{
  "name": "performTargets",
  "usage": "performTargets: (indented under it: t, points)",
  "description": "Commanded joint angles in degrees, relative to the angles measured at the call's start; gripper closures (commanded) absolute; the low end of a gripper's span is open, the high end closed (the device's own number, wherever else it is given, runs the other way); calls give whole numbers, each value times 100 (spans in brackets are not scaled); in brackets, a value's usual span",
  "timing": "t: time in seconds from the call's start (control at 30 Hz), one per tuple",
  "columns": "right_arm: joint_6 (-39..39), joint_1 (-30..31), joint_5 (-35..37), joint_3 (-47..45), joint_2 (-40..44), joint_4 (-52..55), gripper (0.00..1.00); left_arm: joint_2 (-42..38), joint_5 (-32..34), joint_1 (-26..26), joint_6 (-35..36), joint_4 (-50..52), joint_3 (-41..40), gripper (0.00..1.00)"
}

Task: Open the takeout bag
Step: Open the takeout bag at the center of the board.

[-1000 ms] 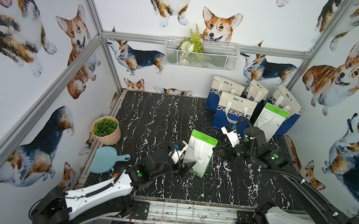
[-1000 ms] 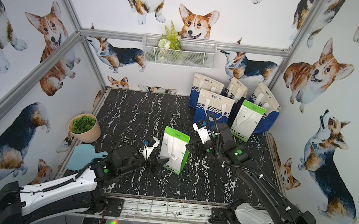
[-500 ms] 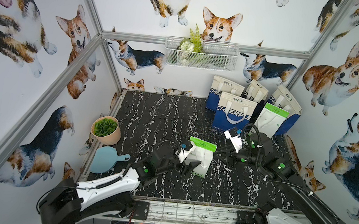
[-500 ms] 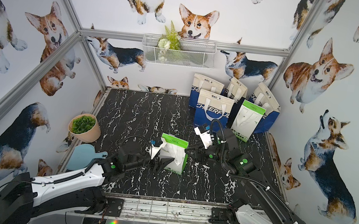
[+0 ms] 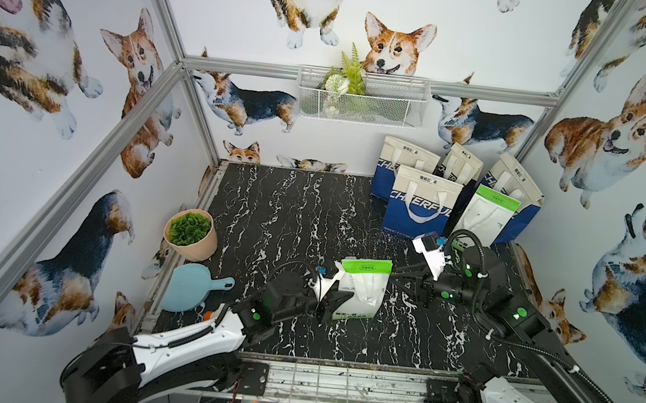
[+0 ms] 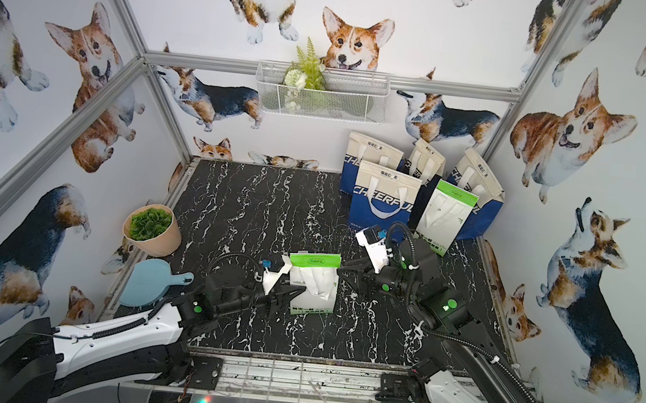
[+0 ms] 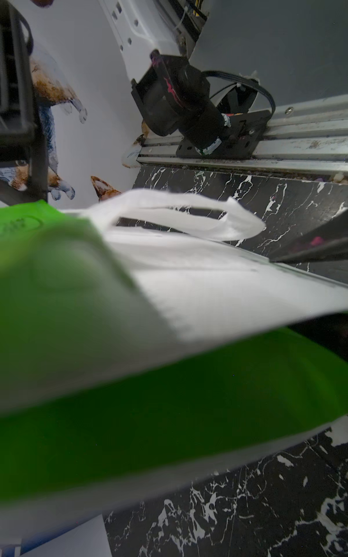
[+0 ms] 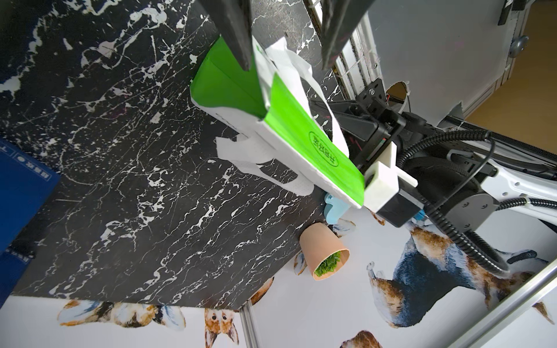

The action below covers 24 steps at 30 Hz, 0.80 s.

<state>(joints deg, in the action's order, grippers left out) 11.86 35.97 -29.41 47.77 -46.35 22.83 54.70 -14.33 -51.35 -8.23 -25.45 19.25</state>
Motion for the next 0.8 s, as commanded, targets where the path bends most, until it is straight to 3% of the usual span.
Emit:
performTargets:
  t: [0.0, 0.23, 0.43, 0.6, 0.77]
  points:
    - [-481, 239, 771, 271, 81, -220, 65, -78, -33, 2, -100, -142, 32, 72]
    - [-1367, 613, 1161, 738, 20, -360, 67, -417, 314, 2, -66, -139, -106, 80]
    - [-2658, 959, 1129, 760, -183, -603, 67, -118, 181, 4, -56, 30, 79, 99]
    - [-3829, 965, 492, -84, -96, -2197, 70, -8, 127, 2, -108, 2, 93, 100]
    - [-4136, 1163, 393, -419, 34, -2706, 71, -26, 74, 2, -161, -54, 71, 100]
